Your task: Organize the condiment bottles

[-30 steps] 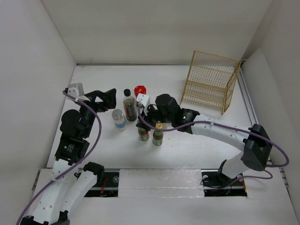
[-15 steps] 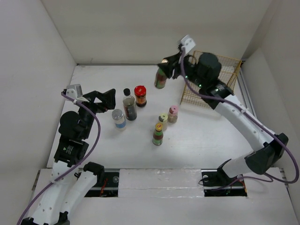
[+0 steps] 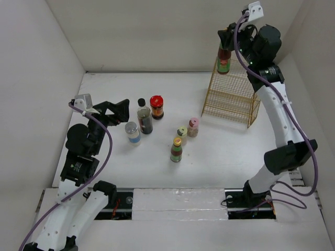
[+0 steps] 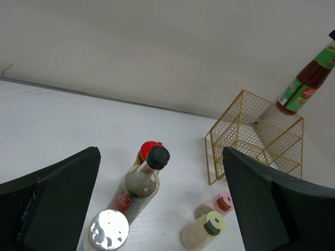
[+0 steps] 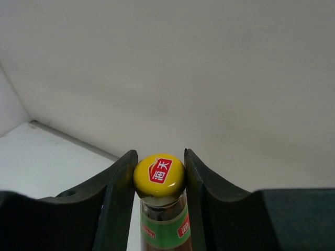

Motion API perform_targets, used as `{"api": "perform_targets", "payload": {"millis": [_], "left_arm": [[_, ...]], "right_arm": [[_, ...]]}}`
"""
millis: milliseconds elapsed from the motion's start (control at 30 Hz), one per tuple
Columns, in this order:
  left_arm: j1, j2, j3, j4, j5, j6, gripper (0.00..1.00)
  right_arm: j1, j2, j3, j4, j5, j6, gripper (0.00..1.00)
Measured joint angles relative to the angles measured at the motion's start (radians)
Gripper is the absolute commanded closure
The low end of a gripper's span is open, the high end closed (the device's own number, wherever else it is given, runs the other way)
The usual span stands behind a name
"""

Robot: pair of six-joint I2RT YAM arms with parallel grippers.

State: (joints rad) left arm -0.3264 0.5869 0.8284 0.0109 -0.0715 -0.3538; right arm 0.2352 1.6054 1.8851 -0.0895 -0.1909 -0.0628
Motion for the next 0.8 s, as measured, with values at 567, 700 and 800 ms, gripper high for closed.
{"api": "perform_targets", "payload": {"millis": [567, 700, 800], "left_arm": [[0.0, 0.014, 0.0, 0.0, 0.002, 0.0, 0.0], [0.0, 0.014, 0.0, 0.0, 0.002, 0.0, 0.0], [0.0, 0.014, 0.0, 0.0, 0.002, 0.0, 0.0]], "right_arm": [[-0.169, 0.325, 0.174, -0.076, 0.006, 0.016, 0.97], [-0.177, 0.319, 0.135, -0.036, 0.006, 0.032, 0.97], [-0.182, 0.28, 0.01, 0.04, 0.007, 0.053, 0.97]]}}
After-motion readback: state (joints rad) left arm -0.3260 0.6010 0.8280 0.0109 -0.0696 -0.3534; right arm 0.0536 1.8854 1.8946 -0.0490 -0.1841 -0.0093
